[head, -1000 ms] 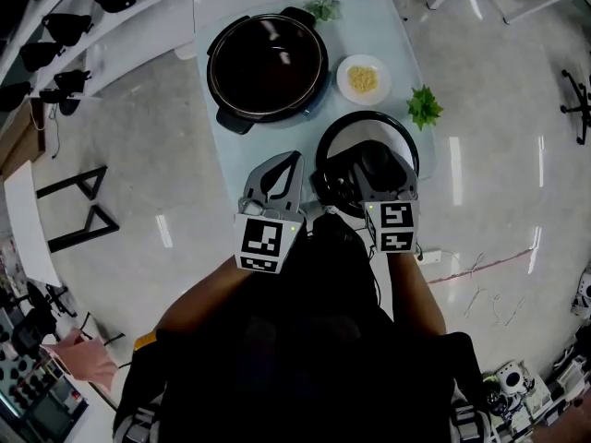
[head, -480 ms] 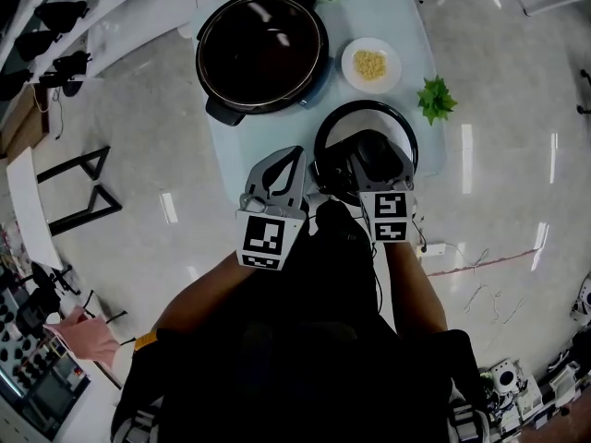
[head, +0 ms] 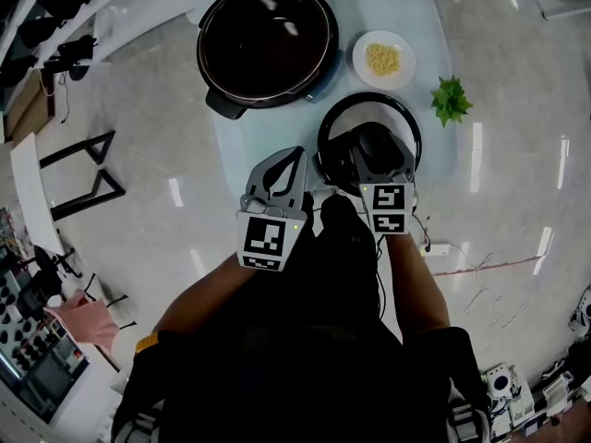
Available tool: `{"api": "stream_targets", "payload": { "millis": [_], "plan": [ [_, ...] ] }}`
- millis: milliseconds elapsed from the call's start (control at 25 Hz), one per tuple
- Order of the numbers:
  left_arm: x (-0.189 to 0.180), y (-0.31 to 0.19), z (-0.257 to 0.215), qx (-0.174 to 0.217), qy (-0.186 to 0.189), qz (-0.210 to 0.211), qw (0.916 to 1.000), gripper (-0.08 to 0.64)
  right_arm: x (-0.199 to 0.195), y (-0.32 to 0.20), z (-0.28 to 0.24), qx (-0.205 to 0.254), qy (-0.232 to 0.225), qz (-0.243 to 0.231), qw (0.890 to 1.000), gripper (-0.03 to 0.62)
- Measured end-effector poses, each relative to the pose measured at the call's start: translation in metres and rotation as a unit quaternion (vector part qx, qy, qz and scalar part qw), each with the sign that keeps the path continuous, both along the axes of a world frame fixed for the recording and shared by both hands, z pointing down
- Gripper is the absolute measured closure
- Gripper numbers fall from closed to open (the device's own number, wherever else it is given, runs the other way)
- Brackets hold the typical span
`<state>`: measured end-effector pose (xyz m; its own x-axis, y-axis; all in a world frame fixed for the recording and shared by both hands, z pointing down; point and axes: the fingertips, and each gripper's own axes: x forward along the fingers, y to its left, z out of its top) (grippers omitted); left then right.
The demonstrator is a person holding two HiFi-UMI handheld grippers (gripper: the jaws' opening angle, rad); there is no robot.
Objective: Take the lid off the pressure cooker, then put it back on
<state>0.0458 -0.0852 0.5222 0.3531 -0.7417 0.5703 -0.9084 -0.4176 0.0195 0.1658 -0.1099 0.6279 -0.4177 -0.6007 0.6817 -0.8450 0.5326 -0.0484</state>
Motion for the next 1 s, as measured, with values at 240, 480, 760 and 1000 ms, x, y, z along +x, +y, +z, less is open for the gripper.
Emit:
{"api": "stream_targets", "payload": {
  "millis": [240,480,760,1000],
  "plan": [
    [-0.002,0.005,0.006,-0.007,-0.005,-0.004,1.0000,0.552,-0.002,-0.003,0.010,0.006,0.003,-0.006,1.000,0.301],
    [0.003,0.005,0.007,-0.007,-0.005,-0.006,0.9999,0.552,-0.005,-0.003,0.017,0.009,0.006,-0.015,1.000,0.301],
    [0.008,0.006,0.006,-0.006,-0.001,-0.012,0.9999,0.552,-0.009,-0.006,0.019,0.022,0.021,-0.025,0.999,0.301],
    [0.009,0.005,-0.003,0.002,-0.002,-0.024,0.9997,0.552,-0.010,-0.007,0.018,0.025,0.025,-0.032,0.999,0.301]
  ]
}}
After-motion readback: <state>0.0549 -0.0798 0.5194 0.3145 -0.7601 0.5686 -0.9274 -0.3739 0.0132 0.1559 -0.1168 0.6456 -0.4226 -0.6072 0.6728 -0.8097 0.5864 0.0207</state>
